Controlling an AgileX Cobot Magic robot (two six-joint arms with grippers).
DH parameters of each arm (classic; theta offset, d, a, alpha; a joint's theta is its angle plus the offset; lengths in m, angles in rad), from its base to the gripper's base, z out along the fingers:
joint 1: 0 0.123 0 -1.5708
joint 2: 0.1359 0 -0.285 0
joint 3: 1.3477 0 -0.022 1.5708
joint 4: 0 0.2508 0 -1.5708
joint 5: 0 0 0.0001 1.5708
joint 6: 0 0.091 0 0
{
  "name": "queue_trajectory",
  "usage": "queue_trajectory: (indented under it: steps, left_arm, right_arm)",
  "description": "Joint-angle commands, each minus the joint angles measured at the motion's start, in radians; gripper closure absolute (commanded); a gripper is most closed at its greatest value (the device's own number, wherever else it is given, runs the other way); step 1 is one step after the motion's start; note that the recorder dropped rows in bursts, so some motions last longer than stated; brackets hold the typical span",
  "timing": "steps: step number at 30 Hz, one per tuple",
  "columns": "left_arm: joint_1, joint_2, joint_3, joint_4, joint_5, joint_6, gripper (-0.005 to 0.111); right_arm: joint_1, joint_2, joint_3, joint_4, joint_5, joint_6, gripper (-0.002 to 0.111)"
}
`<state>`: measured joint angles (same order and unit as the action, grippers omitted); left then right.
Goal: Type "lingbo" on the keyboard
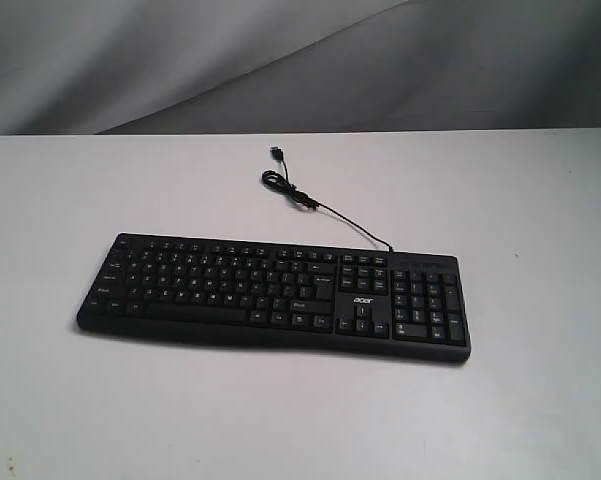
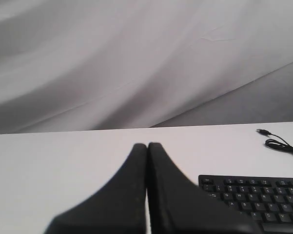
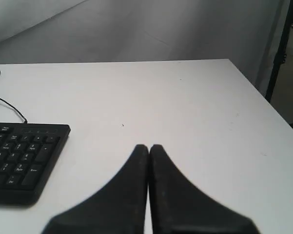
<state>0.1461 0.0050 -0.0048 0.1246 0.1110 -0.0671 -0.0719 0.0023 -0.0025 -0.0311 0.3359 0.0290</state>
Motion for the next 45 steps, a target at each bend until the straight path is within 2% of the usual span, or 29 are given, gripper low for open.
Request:
queue_trajectory:
  steps: [1,9,16,19,21,24,28,33,34,37,39,42,43,45]
  left_arm:
    - [-0.007,-0.005,0.005,0.0,-0.01,-0.002,0.106]
    - [-0.007,-0.005,0.005,0.0,-0.01,-0.002,0.106]
    - [-0.007,-0.005,0.005,0.0,-0.01,-0.002,0.106]
    - [-0.007,-0.005,0.005,0.0,-0.01,-0.002,0.106]
    - [-0.007,-0.005,0.005,0.0,-0.01,-0.002,0.106]
    - [-0.007,-0.005,0.005,0.0,-0.01,-0.002,0.106]
    - [-0.007,-0.005,0.005,0.0,-0.01,-0.002,0.106]
    - [-0.007,-0.005,0.005,0.0,-0.01,-0.002,0.106]
    - [-0.007,-0.005,0.005,0.0,-0.01,-0.002,0.106]
    - [-0.007,-0.005,0.005,0.0,-0.01,-0.002,0.106]
    - [-0.007,-0.005,0.005,0.0,-0.01,-0.002,0.106]
    - [-0.007,-0.005,0.005,0.0,-0.01,-0.002,0.106]
    - [-0.007,-0.005,0.005,0.0,-0.01,-0.002,0.106]
    - [-0.007,-0.005,0.005,0.0,-0.01,-0.002,0.106]
  right_arm:
    - [-0.008,-0.002,0.003,0.003,-0.003,0.002,0.108]
    - [-0.008,-0.002,0.003,-0.007,-0.389,0.002,0.108]
    - [-0.008,-0.002,0.003,-0.002,-0.5,0.014,0.108]
    - [-0.008,-0.002,0.003,-0.002,-0.633,0.115,0.108]
    - [-0.008,-0.002,0.003,0.002,-0.747,0.3,0.108]
    - [-0.008,-0.002,0.003,-0.141,-0.883,0.449,0.108]
    - [-0.008,0.097,-0.043,-0.295,-0.903,0.708,0.108]
    - [-0.008,0.378,-0.229,-0.546,-0.969,0.761,0.108]
    - [-0.008,0.501,-0.328,-0.617,-0.925,0.778,0.108]
    - [-0.008,0.777,-0.564,-0.646,-0.737,0.777,0.108]
    - [-0.008,0.957,-0.745,-0.693,-0.535,0.752,0.108]
    - [0.046,1.194,-1.014,-0.862,-0.045,0.708,0.108]
    - [0.072,1.259,-1.077,-0.866,0.1,0.663,0.108]
    - [0.112,1.392,-1.185,-0.776,0.222,0.487,0.108]
